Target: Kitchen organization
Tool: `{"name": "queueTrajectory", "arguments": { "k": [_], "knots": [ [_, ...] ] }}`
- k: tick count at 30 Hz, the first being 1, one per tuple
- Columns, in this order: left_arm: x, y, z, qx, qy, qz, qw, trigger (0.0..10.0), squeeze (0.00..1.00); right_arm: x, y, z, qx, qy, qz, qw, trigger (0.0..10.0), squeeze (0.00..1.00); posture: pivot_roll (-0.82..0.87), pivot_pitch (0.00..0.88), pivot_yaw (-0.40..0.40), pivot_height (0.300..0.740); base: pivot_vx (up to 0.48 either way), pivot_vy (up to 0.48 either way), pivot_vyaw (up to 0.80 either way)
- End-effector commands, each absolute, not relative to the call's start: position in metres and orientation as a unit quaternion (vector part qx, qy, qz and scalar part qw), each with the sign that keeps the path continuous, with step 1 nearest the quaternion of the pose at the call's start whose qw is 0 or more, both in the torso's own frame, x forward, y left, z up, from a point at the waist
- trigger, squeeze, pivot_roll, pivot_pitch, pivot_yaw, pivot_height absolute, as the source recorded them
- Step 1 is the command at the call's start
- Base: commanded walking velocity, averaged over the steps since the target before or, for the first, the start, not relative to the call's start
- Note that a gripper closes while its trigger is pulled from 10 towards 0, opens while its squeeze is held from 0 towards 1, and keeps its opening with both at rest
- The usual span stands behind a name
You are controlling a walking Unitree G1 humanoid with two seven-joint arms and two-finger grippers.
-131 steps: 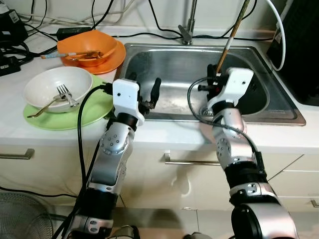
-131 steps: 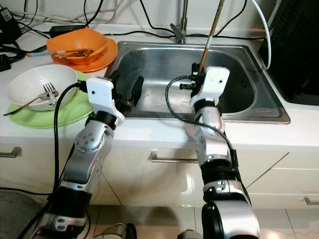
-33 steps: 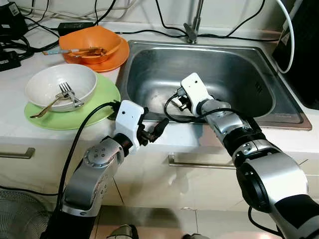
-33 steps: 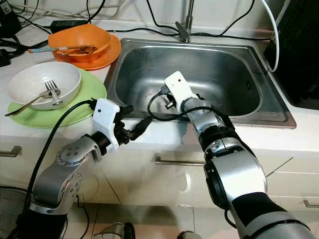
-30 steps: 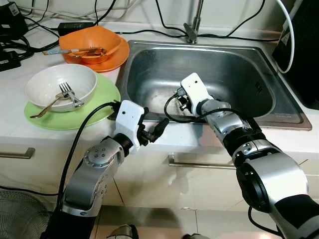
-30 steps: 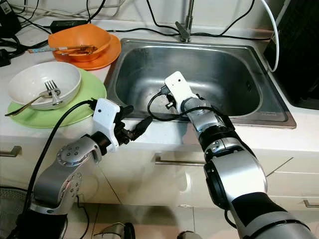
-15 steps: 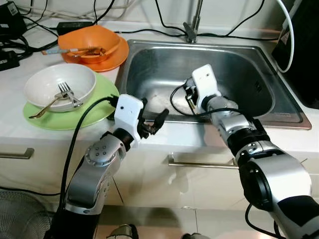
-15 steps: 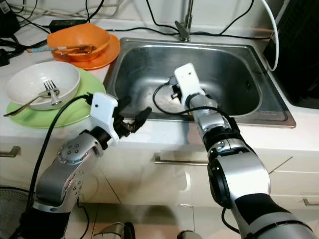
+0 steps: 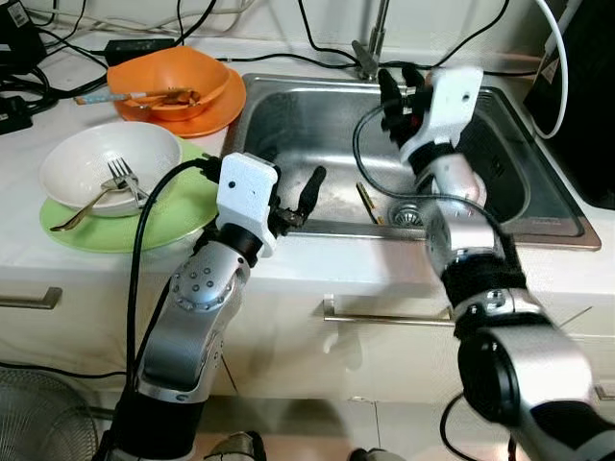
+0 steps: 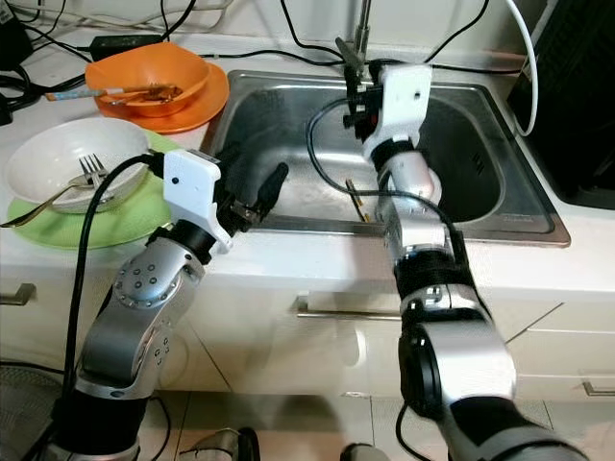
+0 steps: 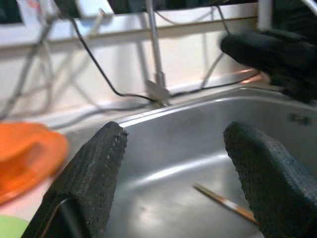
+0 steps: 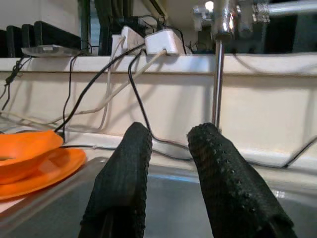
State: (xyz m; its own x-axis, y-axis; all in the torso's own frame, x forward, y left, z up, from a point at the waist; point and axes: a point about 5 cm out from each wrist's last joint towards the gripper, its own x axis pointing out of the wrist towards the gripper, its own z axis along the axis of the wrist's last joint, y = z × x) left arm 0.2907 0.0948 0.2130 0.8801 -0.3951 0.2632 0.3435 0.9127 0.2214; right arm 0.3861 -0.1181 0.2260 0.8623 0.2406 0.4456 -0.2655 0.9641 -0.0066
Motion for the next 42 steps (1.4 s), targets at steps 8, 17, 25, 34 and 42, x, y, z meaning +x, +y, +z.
{"name": "queueTrajectory", "arguments": {
  "k": [8, 17, 25, 34, 42],
  "knots": [
    [0.287, 0.098, 0.217, 0.196, -0.221, -0.143, 0.945, 10.0, 0.00, 0.362, -0.121, 0.188, 0.063, -0.204, 0.116, 0.970, 10.0, 0.00, -0.03, 0.109, -0.020, 0.740, 0.000, 0.000, 0.00],
    [0.279, 0.120, 0.221, 0.327, -0.244, -0.107, 0.907, 10.0, 0.00, 0.357, -0.116, 0.183, 0.073, -0.189, 0.120, 0.972, 10.0, 0.00, 0.00, 0.119, -0.025, 0.740, 0.000, 0.000, 0.00],
    [0.260, 0.141, 0.217, 0.394, -0.246, -0.064, 0.883, 10.0, 0.00, 0.355, -0.113, 0.176, 0.078, -0.168, 0.119, 0.976, 10.0, 0.00, 0.01, 0.121, -0.029, 0.740, 0.000, 0.000, 0.00],
    [0.248, 0.153, 0.207, 0.432, -0.226, -0.047, 0.872, 10.0, 0.00, 0.357, -0.115, 0.173, 0.076, -0.159, 0.117, 0.977, 10.0, 0.00, 0.02, 0.127, -0.037, 0.740, 0.000, 0.000, 0.00],
    [0.235, 0.166, 0.207, 0.451, -0.222, -0.012, 0.865, 10.0, 0.00, 0.358, -0.116, 0.168, 0.074, -0.147, 0.117, 0.979, 10.0, 0.00, 0.04, 0.126, -0.048, 0.740, 0.000, 0.000, 0.00]
  ]
}}
